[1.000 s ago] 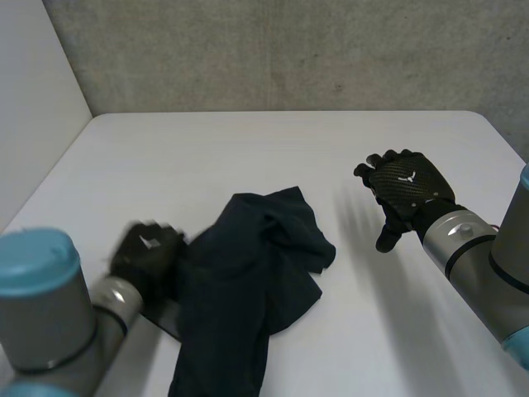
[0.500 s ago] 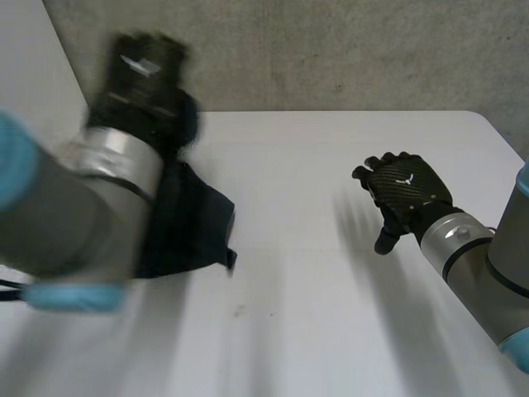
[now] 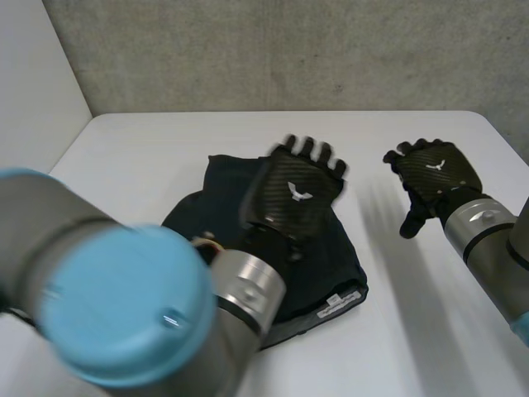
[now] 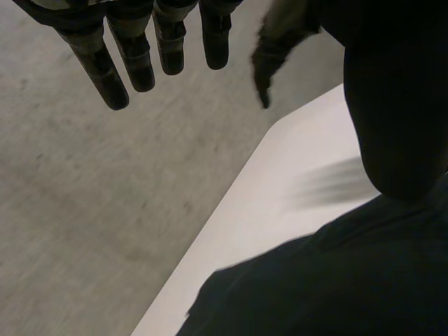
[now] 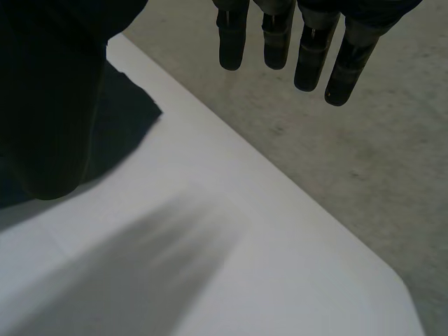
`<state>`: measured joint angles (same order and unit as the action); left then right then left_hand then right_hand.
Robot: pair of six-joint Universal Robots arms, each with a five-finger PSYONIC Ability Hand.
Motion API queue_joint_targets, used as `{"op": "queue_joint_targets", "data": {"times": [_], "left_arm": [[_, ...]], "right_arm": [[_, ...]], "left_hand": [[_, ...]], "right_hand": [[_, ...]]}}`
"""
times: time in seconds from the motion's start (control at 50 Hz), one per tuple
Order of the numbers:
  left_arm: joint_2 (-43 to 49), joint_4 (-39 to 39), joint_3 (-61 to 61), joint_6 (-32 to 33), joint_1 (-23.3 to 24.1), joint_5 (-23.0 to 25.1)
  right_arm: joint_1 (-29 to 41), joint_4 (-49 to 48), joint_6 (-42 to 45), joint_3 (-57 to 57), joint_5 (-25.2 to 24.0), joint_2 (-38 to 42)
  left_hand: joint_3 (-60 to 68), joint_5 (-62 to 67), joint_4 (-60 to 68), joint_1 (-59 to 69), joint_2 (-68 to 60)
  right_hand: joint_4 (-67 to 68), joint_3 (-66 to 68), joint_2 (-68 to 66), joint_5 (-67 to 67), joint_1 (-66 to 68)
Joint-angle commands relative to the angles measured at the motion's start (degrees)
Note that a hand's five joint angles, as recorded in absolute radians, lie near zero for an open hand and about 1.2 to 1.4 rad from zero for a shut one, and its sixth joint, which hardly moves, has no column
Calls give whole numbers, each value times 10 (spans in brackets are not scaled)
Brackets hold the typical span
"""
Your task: Fold the shorts.
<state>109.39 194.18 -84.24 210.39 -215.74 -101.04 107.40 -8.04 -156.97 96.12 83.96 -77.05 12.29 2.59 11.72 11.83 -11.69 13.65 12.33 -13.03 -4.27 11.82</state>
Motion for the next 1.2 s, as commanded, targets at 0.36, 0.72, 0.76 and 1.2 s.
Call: {"op": "queue_joint_targets", "data": {"times": [0.36,0.72,0.76,1.2], "left_arm": [[-110,-57,-152,-94,-187,7],[-125,-16,-192,-93,-209,6],[-130,-16,-194,-93,-214,7],[-134,-10,-201,-93,-228,8]], "right_arm": [[54,74,-8,-12,-61,96],[38,57,-51,-170,-35,179],[24,81,-30,-196,-30,190],[-66,78,38,-533,74,382]], "left_hand": [[-17,-20,-12,-13,11],[-17,-20,-12,-13,11],[-17,-20,-12,-13,11],[-19,-22,-13,-15,13]], "right_hand": [[292,305,-298,-286,310],[664,677,-670,-657,682],[664,677,-670,-657,682],[320,333,-326,-314,338]]}}
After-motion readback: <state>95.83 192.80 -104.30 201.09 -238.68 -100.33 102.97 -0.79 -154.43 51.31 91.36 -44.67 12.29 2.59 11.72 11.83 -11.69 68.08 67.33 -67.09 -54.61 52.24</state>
